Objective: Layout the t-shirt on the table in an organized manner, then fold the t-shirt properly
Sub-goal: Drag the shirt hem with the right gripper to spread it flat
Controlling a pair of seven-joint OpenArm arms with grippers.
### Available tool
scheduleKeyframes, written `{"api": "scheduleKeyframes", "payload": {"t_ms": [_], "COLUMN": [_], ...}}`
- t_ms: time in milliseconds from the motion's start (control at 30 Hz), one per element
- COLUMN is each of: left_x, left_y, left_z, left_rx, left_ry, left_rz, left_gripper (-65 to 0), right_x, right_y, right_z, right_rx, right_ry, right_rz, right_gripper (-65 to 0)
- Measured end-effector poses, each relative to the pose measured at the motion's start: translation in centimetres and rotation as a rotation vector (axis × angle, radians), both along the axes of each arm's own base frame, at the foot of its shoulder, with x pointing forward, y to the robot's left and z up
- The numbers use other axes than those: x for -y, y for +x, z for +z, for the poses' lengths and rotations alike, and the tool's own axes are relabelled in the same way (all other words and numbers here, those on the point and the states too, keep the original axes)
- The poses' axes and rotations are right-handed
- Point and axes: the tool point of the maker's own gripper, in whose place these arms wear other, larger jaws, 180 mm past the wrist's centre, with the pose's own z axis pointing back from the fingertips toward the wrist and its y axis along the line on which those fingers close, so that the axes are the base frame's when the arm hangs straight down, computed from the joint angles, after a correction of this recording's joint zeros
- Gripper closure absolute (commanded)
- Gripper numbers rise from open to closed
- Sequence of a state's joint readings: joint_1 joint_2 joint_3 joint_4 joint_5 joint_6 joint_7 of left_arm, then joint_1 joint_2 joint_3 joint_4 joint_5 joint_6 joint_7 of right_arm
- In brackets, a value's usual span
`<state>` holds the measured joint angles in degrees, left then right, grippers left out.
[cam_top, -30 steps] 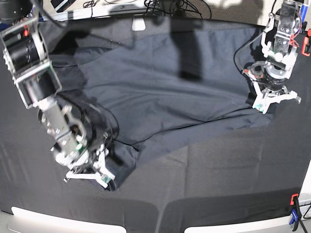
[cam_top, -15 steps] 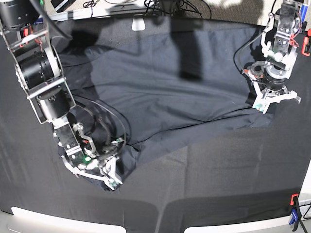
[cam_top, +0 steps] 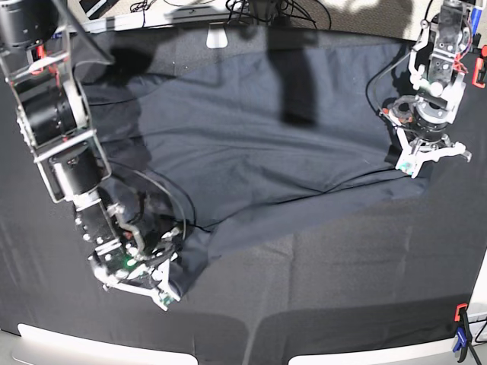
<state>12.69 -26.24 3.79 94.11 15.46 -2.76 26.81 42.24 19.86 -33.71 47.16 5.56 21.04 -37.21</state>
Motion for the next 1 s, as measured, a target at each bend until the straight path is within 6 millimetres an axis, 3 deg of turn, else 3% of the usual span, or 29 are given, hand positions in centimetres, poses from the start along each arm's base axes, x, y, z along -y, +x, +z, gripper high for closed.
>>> {"api": "scheduleKeyframes", "payload": {"t_ms": [167, 400, 600, 667, 800, 933, 1000], "left_x": [0.0, 0.0, 0.0, 0.0, 0.0, 0.0, 0.0], "left_y": [0.0, 0.0, 0.0, 0.0, 0.0, 0.0, 0.0], "left_z": [0.0, 0.0, 0.0, 0.0, 0.0, 0.0, 0.0], "left_rx": [0.000, 0.000, 0.001, 0.001, 0.001, 0.001, 0.001], "left_ry": [0.001, 0.001, 0.000, 0.000, 0.000, 0.000, 0.000], "left_rz": [0.000, 0.000, 0.000, -0.001, 0.000, 0.000, 0.000], "left_gripper": [0.0, 0.0, 0.0, 0.0, 0.0, 0.0, 0.0], "right_x": [-1.4, 1.0, 1.6, 1.4, 0.8, 0.7, 0.1], "right_y": [0.0, -0.6, -1.0, -1.1, -1.3, -0.9, -0.1], "right_z": [-0.6, -3.0, -4.0, -4.1, -4.3, -3.5, -1.9], "right_rx": [0.009, -0.016, -0.031, -0.039, -0.046, -0.029, 0.007], "right_ry": [0.094, 0.115, 0.142, 0.181, 0.230, 0.180, 0.199], "right_rz": [0.060, 0.004, -0.027, -0.049, -0.067, -0.027, -0.018], "right_gripper": [-32.7, -32.7, -31.7, -23.6, 0.0, 0.0, 0.0]}}
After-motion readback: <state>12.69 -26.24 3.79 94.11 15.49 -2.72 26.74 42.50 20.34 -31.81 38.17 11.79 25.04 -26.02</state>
